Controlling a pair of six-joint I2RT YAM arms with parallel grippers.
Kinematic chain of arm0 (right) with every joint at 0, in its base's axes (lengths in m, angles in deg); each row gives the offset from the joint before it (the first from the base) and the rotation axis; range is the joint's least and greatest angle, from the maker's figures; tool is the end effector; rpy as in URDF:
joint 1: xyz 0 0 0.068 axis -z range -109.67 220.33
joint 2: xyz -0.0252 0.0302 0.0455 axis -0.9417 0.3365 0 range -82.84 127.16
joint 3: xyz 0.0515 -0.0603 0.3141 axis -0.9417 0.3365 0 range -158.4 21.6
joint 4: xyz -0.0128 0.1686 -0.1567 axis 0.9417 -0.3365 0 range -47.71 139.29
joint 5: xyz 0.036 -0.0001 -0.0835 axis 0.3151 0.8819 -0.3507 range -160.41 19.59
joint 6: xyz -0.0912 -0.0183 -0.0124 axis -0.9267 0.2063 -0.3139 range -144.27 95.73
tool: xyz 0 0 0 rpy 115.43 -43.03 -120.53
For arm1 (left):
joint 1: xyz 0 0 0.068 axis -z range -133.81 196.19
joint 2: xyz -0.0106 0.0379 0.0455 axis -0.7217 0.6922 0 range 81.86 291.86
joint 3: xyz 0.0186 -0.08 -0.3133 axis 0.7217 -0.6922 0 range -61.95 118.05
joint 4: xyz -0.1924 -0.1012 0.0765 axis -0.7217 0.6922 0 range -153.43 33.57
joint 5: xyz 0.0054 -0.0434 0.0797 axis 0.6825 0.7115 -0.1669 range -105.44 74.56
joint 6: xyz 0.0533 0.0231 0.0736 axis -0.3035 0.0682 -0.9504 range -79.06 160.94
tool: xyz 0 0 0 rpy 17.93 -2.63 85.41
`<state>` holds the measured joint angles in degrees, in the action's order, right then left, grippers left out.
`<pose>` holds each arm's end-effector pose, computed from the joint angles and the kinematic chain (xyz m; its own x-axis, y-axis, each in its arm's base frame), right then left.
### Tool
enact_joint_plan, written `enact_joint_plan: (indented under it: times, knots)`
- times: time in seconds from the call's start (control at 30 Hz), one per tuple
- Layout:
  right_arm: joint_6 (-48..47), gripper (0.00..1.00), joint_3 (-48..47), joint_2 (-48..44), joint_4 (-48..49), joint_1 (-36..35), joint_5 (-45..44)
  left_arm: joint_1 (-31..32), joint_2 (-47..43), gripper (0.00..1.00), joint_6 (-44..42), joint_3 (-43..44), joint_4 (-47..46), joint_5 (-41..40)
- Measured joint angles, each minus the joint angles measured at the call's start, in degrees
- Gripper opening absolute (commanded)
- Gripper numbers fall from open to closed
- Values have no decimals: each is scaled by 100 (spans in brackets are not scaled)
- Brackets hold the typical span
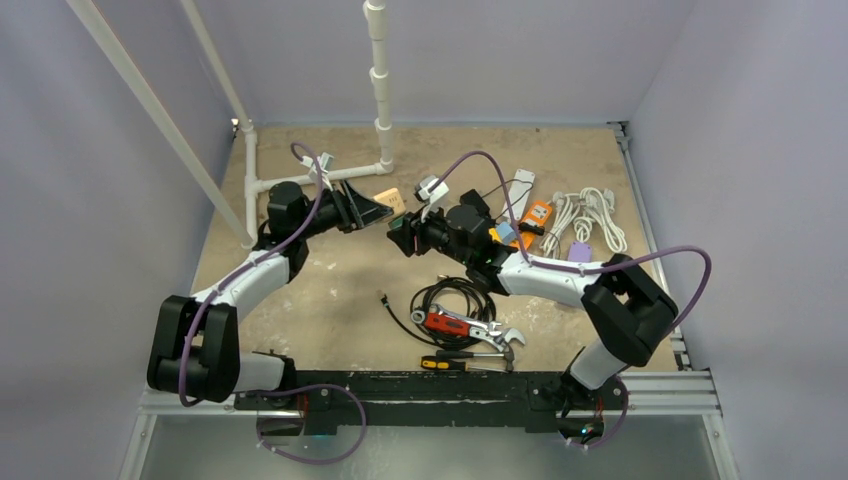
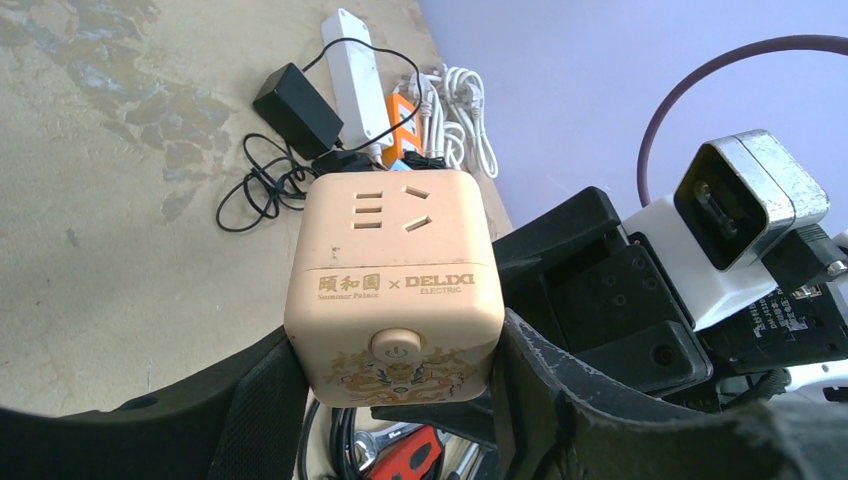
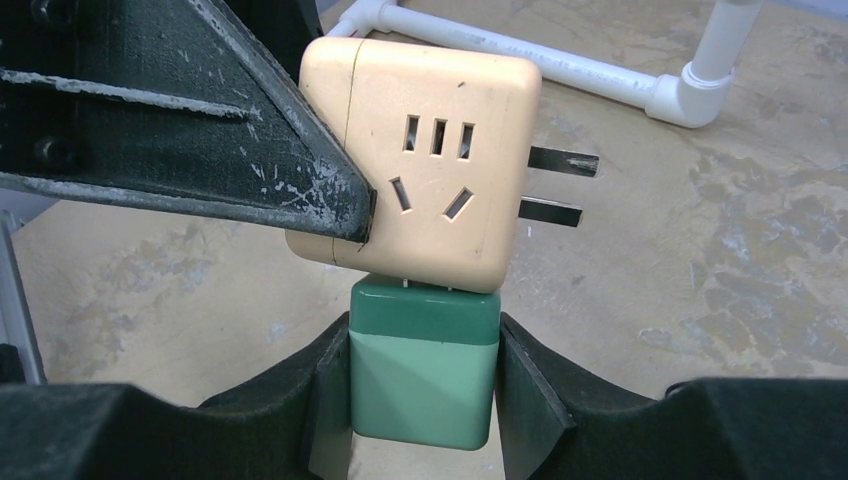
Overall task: Pull the plug off the socket
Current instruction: Remove the plug from the socket.
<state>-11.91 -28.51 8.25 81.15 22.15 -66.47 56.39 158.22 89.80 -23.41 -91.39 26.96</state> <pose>0.2501 0.2882 0.3114 -0.2721 0.0162 -0.9621 -0.7480 0.6255 0.2220 0.2692 -0.1064 0.3154 -0.7017 -0.4389 -0.5613 0.3893 0.4236 -0.8179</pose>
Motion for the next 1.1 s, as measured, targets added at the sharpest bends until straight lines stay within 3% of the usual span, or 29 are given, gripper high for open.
enact_joint_plan:
  times: [0.3,0.77,1.1]
  knots:
    - [289,0,0,4,20,-17,-101,0,0,0,15,0,-22,-4]
    - [1648,0,-551,378,-459,-170,-695,-83,2,0,116,-46,-114,-382]
    - [1054,0,-363,310,-223,-164,-446,-83,0,0,105,-55,-90,-334]
